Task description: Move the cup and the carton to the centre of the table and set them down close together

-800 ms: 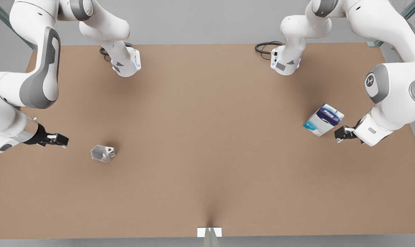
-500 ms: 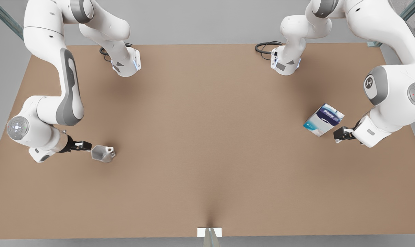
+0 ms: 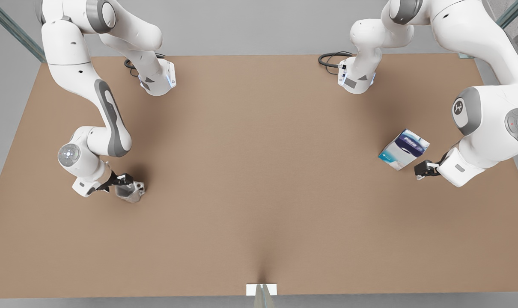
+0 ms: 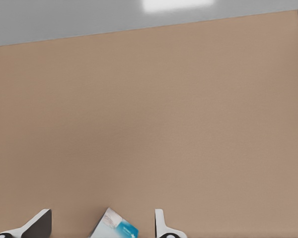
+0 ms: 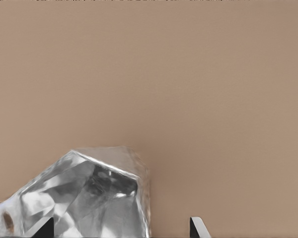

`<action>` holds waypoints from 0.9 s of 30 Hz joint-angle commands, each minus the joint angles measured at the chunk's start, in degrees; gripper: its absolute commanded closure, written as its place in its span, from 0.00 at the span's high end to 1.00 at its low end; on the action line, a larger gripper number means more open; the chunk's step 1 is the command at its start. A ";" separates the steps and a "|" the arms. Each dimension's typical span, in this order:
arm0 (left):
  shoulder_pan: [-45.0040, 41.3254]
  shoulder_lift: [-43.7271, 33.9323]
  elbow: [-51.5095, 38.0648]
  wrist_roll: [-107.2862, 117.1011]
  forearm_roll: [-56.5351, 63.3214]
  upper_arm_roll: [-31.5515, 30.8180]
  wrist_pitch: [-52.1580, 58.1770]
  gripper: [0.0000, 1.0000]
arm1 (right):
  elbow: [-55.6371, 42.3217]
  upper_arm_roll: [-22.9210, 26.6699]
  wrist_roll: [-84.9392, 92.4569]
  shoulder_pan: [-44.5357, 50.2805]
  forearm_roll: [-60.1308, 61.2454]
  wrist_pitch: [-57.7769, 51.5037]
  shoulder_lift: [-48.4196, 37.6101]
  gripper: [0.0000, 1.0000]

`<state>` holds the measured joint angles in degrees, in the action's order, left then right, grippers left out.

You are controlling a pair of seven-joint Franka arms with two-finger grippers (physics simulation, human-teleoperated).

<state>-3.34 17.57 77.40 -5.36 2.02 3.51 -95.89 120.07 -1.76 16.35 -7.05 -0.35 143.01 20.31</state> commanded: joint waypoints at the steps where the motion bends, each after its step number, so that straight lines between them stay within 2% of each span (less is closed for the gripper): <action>1: 0.00 0.01 0.03 0.00 0.00 0.00 0.00 1.00 | -0.01 0.00 0.00 -0.07 0.00 0.07 0.08 1.00; 6: 0.00 0.01 0.03 -0.09 0.00 0.00 0.00 1.00 | 0.52 0.17 0.09 -0.24 0.00 2.62 3.94 1.00; 7: 0.00 0.01 0.03 -0.09 0.00 0.00 0.00 1.00 | 0.70 0.09 0.00 -0.33 0.09 2.45 3.94 0.60; 9: 0.00 0.01 0.03 -0.09 0.00 0.00 0.00 1.00 | 0.52 0.18 0.00 -0.33 0.00 2.36 3.94 0.29; 10: 0.00 0.01 0.03 0.00 0.00 0.00 0.00 1.00 | 0.17 0.18 0.09 -0.42 0.09 2.18 3.94 0.21; 23: 0.00 -0.08 -0.05 0.00 -0.08 -0.26 0.00 1.00 | -0.89 0.53 0.18 -1.03 0.53 1.48 4.21 0.21; 27: 0.00 0.01 -0.05 0.00 -0.08 -0.26 0.00 1.00 | -5.19 0.35 0.09 -0.77 1.05 -3.96 4.65 0.21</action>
<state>-3.34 17.58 77.34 -5.43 1.93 3.25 -95.89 113.83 -1.42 16.71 -7.68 1.15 137.67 24.96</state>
